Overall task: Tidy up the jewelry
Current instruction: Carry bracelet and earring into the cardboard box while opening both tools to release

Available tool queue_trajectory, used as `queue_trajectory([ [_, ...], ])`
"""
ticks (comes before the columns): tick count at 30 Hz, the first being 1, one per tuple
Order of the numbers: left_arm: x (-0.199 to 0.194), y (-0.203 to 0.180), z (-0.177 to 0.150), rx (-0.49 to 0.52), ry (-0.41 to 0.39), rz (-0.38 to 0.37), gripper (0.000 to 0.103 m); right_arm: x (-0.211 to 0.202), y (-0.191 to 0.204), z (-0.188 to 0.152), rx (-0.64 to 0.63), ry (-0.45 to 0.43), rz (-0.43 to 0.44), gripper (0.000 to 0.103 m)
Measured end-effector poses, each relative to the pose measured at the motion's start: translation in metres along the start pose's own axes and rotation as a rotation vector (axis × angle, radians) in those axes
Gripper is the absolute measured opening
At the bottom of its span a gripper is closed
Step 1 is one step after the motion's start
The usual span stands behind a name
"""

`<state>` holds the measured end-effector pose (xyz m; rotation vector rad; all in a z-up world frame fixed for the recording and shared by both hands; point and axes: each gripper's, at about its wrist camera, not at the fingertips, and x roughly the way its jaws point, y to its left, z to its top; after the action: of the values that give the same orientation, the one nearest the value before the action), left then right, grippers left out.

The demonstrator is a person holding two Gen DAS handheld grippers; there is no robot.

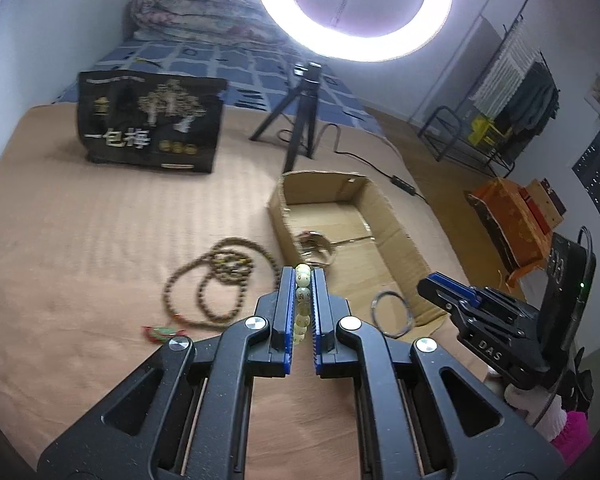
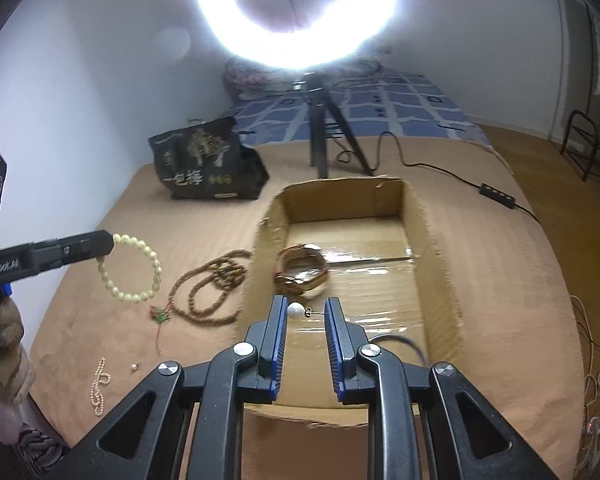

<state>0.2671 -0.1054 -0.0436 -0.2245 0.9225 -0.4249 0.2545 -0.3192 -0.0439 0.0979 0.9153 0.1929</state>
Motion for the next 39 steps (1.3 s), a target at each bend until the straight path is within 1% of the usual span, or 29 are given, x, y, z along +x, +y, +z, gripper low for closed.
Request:
queue_trajectory([
  [8, 0.023, -0.035, -0.001, 0.012, 0.022, -0.051, 0.005, 0.006, -0.021, 0.010, 0.025, -0.002, -0.020, 0.018],
  [14, 0.040, -0.053, -0.003, 0.022, 0.041, -0.072, 0.005, 0.015, -0.027, 0.017, 0.034, -0.005, -0.034, 0.018],
  [23, 0.054, -0.059, -0.005, 0.025, 0.066, -0.074, 0.005, 0.025, -0.035, 0.019, 0.056, 0.010, -0.050, 0.018],
  [33, 0.058, -0.062, -0.008, 0.045, 0.085, -0.087, 0.005, 0.027, -0.037, 0.018, 0.069, 0.018, -0.054, 0.020],
  [34, 0.058, -0.062, -0.008, 0.045, 0.085, -0.088, 0.005, 0.027, -0.038, 0.018, 0.070, 0.017, -0.055, 0.022],
  [35, 0.058, -0.062, -0.008, 0.043, 0.086, -0.092, 0.005, 0.026, -0.038, 0.018, 0.072, 0.015, -0.062, 0.028],
  [36, 0.058, -0.062, -0.007, 0.043, 0.089, -0.094, 0.005, 0.025, -0.039, 0.018, 0.074, 0.011, -0.068, 0.031],
  [37, 0.059, -0.061, -0.007, 0.041, 0.091, -0.091, 0.005, 0.024, -0.040, 0.018, 0.076, 0.009, -0.070, 0.033],
  [38, 0.059, -0.061, -0.007, 0.041, 0.089, -0.085, 0.005, 0.023, -0.040, 0.018, 0.079, 0.006, -0.071, 0.038],
  [39, 0.058, -0.060, -0.007, 0.041, 0.089, -0.081, 0.005, 0.023, -0.041, 0.018, 0.083, 0.002, -0.077, 0.045],
])
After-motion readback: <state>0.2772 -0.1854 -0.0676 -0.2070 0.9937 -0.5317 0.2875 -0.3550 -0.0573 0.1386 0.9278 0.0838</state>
